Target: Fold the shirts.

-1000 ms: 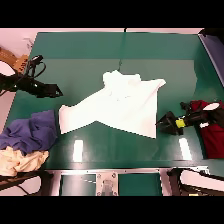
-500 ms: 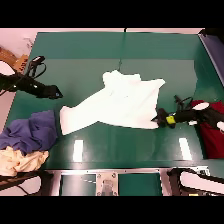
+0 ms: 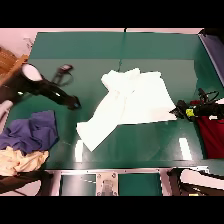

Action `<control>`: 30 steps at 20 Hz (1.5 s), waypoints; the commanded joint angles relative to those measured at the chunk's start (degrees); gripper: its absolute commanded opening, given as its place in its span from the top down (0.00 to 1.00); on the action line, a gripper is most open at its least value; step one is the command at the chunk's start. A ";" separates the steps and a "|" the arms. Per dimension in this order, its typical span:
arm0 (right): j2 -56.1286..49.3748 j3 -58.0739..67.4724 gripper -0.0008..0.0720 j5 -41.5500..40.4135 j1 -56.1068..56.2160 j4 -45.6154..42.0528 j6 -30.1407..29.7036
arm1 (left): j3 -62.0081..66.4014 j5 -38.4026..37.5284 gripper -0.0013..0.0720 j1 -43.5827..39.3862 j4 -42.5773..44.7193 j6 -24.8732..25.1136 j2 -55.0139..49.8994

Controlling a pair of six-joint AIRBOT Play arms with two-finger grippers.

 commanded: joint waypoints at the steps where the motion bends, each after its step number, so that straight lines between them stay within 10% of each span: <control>1: -0.98 0.39 0.97 -0.02 -0.81 0.09 -0.66 | -7.10 5.18 0.19 -10.51 1.09 -1.62 -0.02; 10: -1.03 0.39 0.97 0.07 -0.81 4.09 -2.19 | -13.31 19.04 0.19 -16.15 3.17 -4.98 -2.36; 11: -1.09 0.39 0.97 0.04 -0.81 4.09 -2.16 | -13.31 18.25 0.25 -16.15 1.14 -4.52 -3.85; 14: -1.09 0.39 0.97 1.05 -0.81 4.09 -2.16 | -13.22 16.85 0.95 -16.13 -6.43 -0.20 -6.40; 23: 7.45 14.91 0.97 11.19 -0.94 20.85 -2.10 | 17.29 -1.03 0.95 -1.90 -11.96 -0.74 0.20; 30: 17.38 50.99 0.97 7.30 -0.94 38.23 4.22 | 54.73 5.22 0.95 6.51 -25.00 -8.66 4.17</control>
